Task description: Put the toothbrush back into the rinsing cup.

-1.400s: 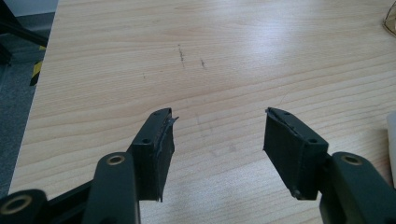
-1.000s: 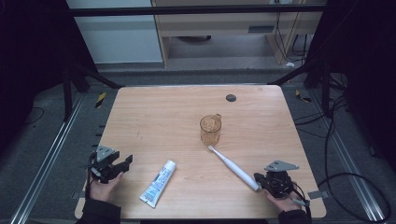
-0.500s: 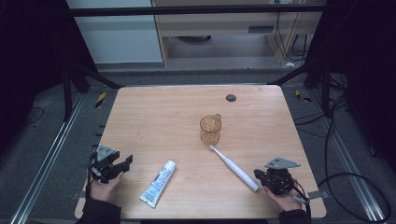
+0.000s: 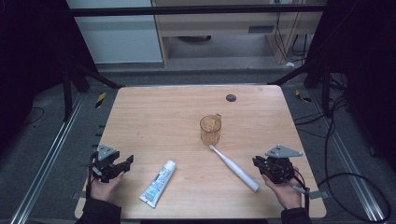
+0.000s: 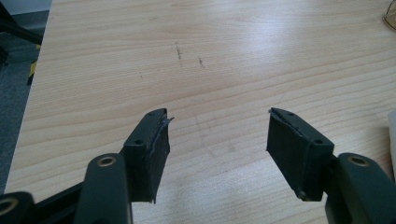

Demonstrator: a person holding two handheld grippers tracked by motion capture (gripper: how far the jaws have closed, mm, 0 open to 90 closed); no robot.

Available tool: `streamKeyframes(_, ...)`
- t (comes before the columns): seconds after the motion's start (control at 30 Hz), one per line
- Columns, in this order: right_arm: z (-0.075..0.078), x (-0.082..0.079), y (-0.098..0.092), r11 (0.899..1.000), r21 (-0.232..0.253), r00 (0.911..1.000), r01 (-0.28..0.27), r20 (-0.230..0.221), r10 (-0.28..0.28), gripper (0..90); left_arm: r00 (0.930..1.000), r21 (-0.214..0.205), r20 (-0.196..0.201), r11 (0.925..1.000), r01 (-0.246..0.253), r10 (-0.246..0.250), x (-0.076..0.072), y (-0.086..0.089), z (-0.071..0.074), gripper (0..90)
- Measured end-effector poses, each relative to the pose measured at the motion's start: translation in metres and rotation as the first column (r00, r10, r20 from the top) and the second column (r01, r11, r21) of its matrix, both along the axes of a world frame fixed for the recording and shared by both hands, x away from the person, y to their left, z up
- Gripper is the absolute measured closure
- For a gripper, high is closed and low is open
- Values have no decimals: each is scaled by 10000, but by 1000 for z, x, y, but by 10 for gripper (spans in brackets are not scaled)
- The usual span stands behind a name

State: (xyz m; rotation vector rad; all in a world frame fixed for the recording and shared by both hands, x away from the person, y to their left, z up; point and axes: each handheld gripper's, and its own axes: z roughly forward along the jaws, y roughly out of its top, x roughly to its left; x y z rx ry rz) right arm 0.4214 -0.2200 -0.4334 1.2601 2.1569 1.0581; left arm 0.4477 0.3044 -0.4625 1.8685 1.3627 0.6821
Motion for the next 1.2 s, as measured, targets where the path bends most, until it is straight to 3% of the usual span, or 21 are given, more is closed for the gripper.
streamKeyframes(0.2, 9, 8, 6, 10000, 48, 9999, -25, -125, 25, 752, 9999, 33, -140, 10000, 77, -77, 1, -1, -1, 378)
streamKeyframes(0.6, 20, 27, 34, 9976, -28, 9970, -694, -357, 693, 684, 9994, 151, -245, 9996, 234, -230, 3, -3, -2, 365)
streamKeyframes(0.73, 19, 33, 42, 9948, -265, 9932, -983, -653, 964, 659, 9994, 166, -243, 9995, 265, -261, 3, -3, -2, 362)
streamKeyframes(1.2, 7, 46, 54, 9904, -688, 9855, -1199, -1289, 1103, 611, 9989, 179, -319, 9992, 358, -352, 4, -4, -3, 363)
